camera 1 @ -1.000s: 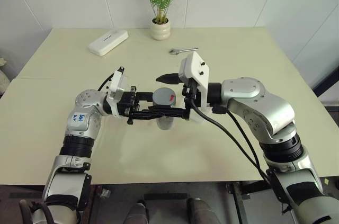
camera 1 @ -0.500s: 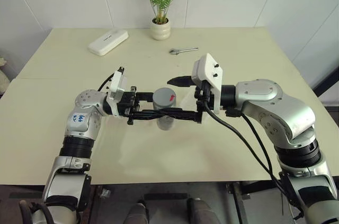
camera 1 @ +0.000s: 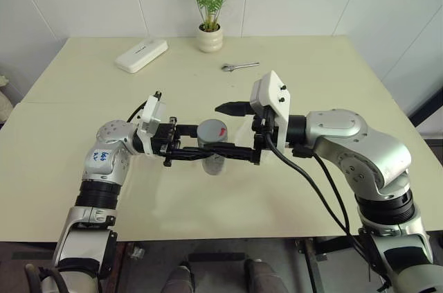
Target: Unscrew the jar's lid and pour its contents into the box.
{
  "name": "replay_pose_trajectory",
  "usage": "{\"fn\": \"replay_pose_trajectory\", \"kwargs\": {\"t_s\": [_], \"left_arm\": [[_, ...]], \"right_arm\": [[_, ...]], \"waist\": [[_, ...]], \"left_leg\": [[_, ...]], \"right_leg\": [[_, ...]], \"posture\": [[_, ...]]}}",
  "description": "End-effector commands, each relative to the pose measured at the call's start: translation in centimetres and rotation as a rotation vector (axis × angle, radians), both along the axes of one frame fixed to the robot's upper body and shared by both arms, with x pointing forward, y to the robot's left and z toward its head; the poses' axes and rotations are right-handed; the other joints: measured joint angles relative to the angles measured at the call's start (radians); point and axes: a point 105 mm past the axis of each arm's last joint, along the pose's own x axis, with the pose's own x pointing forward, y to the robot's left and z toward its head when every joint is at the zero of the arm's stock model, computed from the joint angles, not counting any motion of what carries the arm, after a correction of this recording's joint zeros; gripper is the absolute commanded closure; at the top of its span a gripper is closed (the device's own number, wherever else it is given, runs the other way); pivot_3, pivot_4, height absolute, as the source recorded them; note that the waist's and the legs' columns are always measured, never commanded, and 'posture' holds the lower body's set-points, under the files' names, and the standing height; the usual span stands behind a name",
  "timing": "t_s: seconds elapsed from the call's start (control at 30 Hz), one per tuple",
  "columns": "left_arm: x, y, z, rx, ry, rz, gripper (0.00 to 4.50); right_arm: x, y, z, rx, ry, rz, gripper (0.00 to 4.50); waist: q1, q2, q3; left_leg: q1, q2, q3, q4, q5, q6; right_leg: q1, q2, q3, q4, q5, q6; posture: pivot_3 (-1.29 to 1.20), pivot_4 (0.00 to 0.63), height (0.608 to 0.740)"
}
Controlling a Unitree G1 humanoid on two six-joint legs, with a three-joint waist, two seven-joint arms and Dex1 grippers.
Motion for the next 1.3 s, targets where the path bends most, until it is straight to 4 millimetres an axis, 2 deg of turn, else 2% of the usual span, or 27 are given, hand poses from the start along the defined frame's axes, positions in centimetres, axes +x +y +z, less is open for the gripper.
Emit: {"fn": "replay_pose_trajectory", "kwargs": {"t_s": [0.03,0.27,0.43,0.73,1.0,1.1,1.3], "left_arm": [[-0.5,-0.1,0.6,0.01,-0.033,-0.021,2.5],[-0.5,-0.2,0.7,0.015,-0.04,-0.025,2.5],[-0.4,-0.3,0.8,0.013,-0.053,-0.025,2.5],[-0.4,-0.4,0.8,0.009,-0.058,-0.023,2.5],[-0.4,-0.3,0.9,0.007,-0.062,-0.021,2.5],[-0.3,-0.2,0.9,0.007,-0.063,-0.014,2.5],[-0.2,-0.1,0.8,0.008,-0.063,-0.006,2.5]], "right_arm": [[-0.4,0.7,1.4,0.027,-0.068,0.031,0.03],[-0.2,1.9,1.4,0.033,-0.071,0.067,0.03],[1.1,2.6,1.3,0.034,-0.074,0.018,0.03],[1.6,2.7,1.1,0.041,-0.063,0.006,0.03],[2.5,0.9,0.9,0.013,-0.061,-0.073,0.03],[2.6,-0.5,0.7,-0.015,-0.061,-0.109,0.03],[2.5,-1.9,0.7,-0.041,-0.064,-0.15,0.03]], "waist": [[0.0,0.0,0.0],[0.001,0.0,0.0],[-0.001,0.0,0.0],[-0.001,0.0,0.0],[0.0,0.0,0.0],[0.002,0.0,0.0],[-0.001,0.0,0.0]], "left_leg": [[0.0,0.0,0.0,0.0,0.0,0.0],[0.0,0.0,0.0,0.0,0.0,0.0],[0.0,0.0,0.0,0.0,0.0,0.0],[0.0,0.0,0.0,0.0,0.0,0.0],[0.0,0.0,0.0,0.0,0.0,0.0],[0.0,0.0,0.0,0.0,0.0,0.0],[0.0,0.0,0.0,-0.001,0.0,0.0]], "right_leg": [[0.0,0.0,0.0,0.0,0.0,0.0],[0.0,0.0,0.0,0.0,0.0,0.0],[0.0,0.0,0.0,0.0,0.0,0.0],[0.0,0.0,0.0,0.0,0.0,0.0],[0.0,0.0,0.0,0.0,0.0,0.0],[0.0,0.0,0.0,0.0,0.0,0.0],[0.0,0.0,0.0,0.0,0.0,0.0]], "posture": [[0.0,0.15,0.74],[0.0,0.15,0.74],[0.0,0.15,0.74],[0.0,0.15,0.74],[0.0,0.15,0.74],[0.0,0.15,0.74],[0.0,0.15,0.74]]}}
